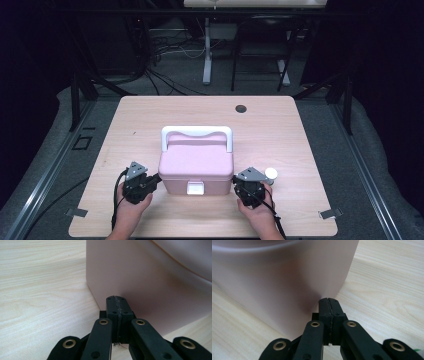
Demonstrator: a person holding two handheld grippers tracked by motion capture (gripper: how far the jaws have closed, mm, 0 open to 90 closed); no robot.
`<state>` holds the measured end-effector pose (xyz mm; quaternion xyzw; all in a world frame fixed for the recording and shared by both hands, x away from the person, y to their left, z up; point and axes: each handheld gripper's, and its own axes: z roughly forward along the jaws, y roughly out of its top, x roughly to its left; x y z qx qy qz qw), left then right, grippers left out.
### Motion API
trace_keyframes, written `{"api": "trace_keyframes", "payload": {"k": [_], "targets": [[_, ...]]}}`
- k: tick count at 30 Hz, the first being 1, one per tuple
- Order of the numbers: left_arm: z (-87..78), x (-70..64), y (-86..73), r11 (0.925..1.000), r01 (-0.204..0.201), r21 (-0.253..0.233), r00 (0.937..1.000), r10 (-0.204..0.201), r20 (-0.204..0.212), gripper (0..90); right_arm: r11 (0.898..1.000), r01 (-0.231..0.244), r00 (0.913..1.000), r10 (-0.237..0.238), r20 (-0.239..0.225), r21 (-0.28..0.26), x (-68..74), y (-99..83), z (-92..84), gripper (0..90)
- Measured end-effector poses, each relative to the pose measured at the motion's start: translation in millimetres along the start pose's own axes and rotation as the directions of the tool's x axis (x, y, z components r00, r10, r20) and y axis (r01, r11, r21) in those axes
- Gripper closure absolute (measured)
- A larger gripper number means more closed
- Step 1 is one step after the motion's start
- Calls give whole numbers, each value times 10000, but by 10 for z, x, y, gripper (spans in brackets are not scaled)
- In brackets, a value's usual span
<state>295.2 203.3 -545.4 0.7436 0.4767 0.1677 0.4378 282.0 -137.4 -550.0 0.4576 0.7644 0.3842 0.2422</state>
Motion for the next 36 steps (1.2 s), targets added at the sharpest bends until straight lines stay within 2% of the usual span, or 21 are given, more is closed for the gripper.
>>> {"api": "trace_keyframes", "payload": {"k": [20, 22, 29, 36], "targets": [[-177, -145, -134, 9995, -241, 221, 9988, 231, 423, 899, 9991, 360, 9993, -358, -70, 236, 58, -125, -223, 900], [-185, -157, -143, 9996, -172, 204, 9989, 163, 447, 899, 9991, 358, 9993, -356, -70, 237, 62, -133, -236, 900], [-224, -164, -169, 9992, -249, 310, 9974, 227, 688, 898, 9990, 349, 9990, -341, -279, 296, 61, -170, -297, 900], [-254, -200, -184, 9988, -295, 385, 9975, 270, 654, 898, 9985, 405, 9987, -393, -327, 371, 75, -195, -343, 900]]}}
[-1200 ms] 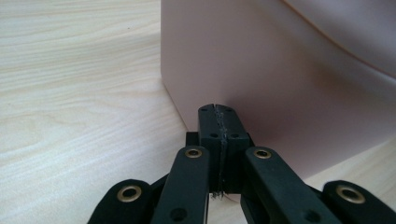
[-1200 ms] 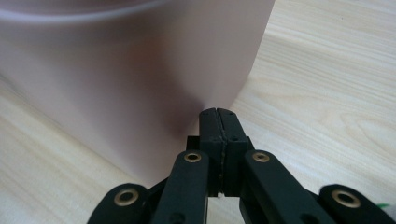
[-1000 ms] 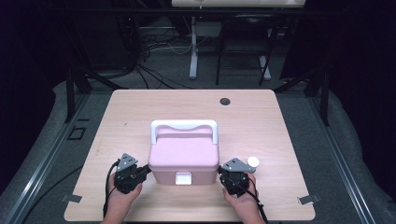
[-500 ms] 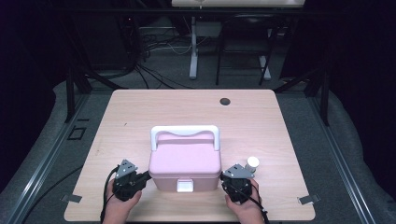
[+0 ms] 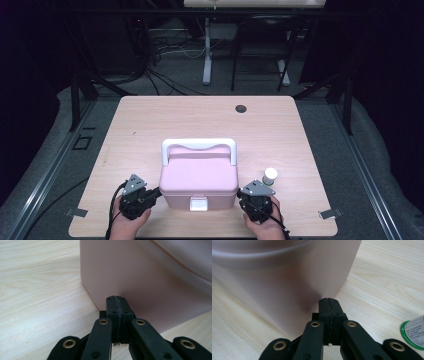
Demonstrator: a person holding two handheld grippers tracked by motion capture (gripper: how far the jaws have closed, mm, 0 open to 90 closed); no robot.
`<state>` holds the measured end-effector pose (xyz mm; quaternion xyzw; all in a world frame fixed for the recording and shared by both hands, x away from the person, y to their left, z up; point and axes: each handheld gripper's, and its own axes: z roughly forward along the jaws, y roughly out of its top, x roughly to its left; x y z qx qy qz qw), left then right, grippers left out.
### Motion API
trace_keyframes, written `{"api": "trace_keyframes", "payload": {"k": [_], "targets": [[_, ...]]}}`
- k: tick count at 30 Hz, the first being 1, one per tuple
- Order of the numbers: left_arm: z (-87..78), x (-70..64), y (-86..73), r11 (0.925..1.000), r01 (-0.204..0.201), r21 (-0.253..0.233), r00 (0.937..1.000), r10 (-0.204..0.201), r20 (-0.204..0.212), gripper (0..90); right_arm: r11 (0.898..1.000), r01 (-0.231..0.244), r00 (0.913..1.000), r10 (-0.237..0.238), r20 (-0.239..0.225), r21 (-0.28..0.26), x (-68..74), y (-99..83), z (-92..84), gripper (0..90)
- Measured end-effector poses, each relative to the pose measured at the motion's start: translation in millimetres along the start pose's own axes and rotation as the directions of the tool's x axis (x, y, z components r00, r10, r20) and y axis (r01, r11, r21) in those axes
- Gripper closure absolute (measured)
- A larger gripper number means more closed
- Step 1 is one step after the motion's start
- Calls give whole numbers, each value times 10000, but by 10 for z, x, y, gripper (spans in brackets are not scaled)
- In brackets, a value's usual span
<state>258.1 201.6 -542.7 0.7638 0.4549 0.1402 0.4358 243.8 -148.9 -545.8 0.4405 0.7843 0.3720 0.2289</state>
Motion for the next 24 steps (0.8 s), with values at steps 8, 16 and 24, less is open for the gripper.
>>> {"api": "trace_keyframes", "payload": {"k": [8, 16, 24], "targets": [[-27, -31, -16, 9999, 86, 110, 10000, -86, 48, 898, 9999, 124, 9999, -124, -116, 8, 31, -58, -78, 900], [-63, -73, -38, 9996, 151, 220, 9998, -154, 133, 898, 10000, 47, 10000, -47, 47, 67, 50, -71, -104, 900], [-89, -89, -62, 9996, 195, 227, 9997, -199, 172, 898, 9999, -10, 10000, 10, 16, 131, 59, -77, -123, 900]]}}
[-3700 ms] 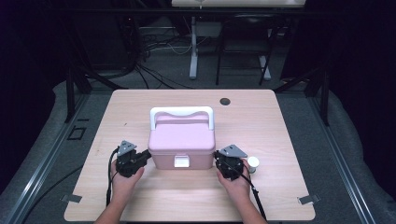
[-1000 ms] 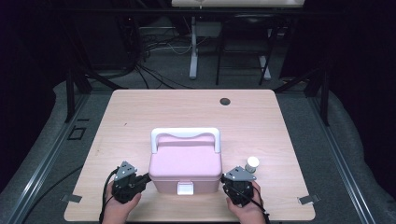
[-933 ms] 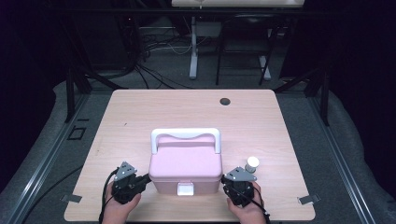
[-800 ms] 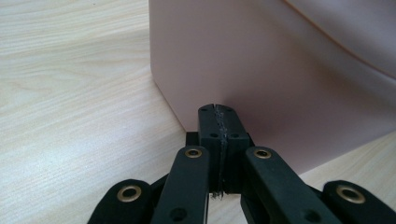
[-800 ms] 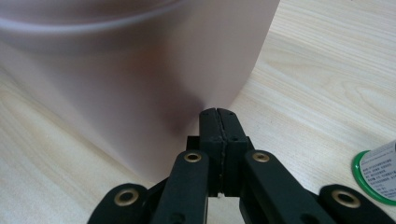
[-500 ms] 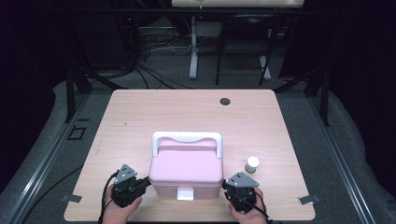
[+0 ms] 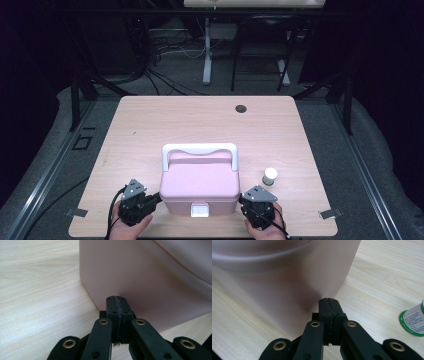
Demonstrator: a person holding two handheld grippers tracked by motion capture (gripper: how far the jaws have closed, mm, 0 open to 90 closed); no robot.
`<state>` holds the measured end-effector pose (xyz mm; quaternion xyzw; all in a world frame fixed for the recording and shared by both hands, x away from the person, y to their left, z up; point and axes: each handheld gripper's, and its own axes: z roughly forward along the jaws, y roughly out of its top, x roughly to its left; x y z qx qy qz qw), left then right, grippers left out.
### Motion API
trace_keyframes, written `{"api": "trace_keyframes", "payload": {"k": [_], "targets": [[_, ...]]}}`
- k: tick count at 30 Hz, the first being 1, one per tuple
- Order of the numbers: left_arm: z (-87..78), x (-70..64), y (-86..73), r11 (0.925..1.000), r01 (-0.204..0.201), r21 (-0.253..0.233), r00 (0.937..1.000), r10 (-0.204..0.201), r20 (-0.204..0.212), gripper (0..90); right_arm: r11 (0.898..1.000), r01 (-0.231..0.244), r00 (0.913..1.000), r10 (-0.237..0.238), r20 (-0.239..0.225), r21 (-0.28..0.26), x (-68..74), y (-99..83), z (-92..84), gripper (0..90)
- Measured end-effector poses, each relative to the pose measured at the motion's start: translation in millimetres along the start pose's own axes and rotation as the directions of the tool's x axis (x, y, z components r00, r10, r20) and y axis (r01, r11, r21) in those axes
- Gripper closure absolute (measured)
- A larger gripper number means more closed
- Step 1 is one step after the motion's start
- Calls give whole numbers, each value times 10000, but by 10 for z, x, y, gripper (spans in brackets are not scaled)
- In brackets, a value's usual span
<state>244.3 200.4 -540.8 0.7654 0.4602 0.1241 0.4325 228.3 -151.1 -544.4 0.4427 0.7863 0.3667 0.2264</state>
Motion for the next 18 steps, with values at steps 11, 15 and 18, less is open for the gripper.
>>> {"api": "trace_keyframes", "payload": {"k": [11, 15, 18], "targets": [[-6, -10, -12, 10000, -12, -10, 10000, 12, 47, 897, 10000, 9, 9999, -9, -151, 31, -1, -32, -35, 900], [-1, 24, -14, 10000, 34, 91, 10000, -35, 92, 840, 10000, 18, 10000, -17, -66, 42, -11, -29, -17, 864], [-10, 68, 9, 9999, 142, 94, 9996, -144, 240, 816, 9996, -239, 9997, 239, -22, -172, -40, -16, -34, 825]]}}
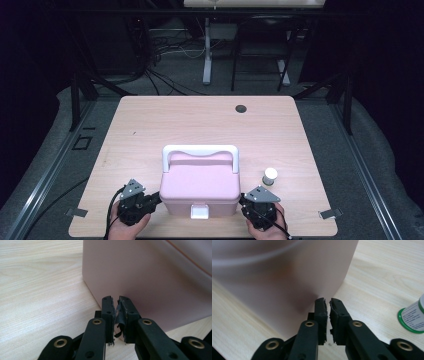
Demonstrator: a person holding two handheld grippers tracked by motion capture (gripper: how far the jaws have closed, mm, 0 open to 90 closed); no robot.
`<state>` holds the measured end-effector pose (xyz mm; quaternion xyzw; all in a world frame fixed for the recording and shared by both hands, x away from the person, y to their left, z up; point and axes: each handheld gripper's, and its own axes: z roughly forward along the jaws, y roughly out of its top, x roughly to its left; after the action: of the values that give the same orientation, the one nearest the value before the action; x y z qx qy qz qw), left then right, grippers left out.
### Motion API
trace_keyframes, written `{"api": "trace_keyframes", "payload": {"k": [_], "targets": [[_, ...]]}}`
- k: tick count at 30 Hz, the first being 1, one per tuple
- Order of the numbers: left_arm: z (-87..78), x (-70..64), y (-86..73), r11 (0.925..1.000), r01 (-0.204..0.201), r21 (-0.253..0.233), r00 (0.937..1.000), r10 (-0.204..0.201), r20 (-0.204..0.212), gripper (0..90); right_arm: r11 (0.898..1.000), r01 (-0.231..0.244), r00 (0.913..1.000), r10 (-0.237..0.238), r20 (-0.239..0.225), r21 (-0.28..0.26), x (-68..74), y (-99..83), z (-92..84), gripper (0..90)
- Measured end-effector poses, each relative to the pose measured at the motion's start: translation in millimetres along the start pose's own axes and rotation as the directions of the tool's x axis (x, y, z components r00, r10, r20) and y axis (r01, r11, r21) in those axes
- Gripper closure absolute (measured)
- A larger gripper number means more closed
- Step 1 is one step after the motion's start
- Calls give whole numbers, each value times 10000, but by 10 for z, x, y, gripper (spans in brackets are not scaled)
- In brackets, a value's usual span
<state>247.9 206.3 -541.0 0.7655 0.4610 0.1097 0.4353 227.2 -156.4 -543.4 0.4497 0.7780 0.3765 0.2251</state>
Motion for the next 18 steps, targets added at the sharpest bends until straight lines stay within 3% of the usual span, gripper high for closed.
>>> {"api": "trace_keyframes", "payload": {"k": [6, 12, 18], "targets": [[-31, 69, 37, 10000, 46, 30, 10000, -46, 75, 692, 9994, -81, 9999, 83, 65, -349, -89, 49, -59, 734], [-102, 100, 91, 9998, 104, -167, 9998, -101, 180, 678, 9968, -616, 9978, 603, -258, -516, -203, 95, -127, 673], [-217, 129, 178, 9991, 155, -400, 9993, -142, 333, 647, 9948, -573, 9966, 519, -642, -847, -225, 178, -248, 630]]}}
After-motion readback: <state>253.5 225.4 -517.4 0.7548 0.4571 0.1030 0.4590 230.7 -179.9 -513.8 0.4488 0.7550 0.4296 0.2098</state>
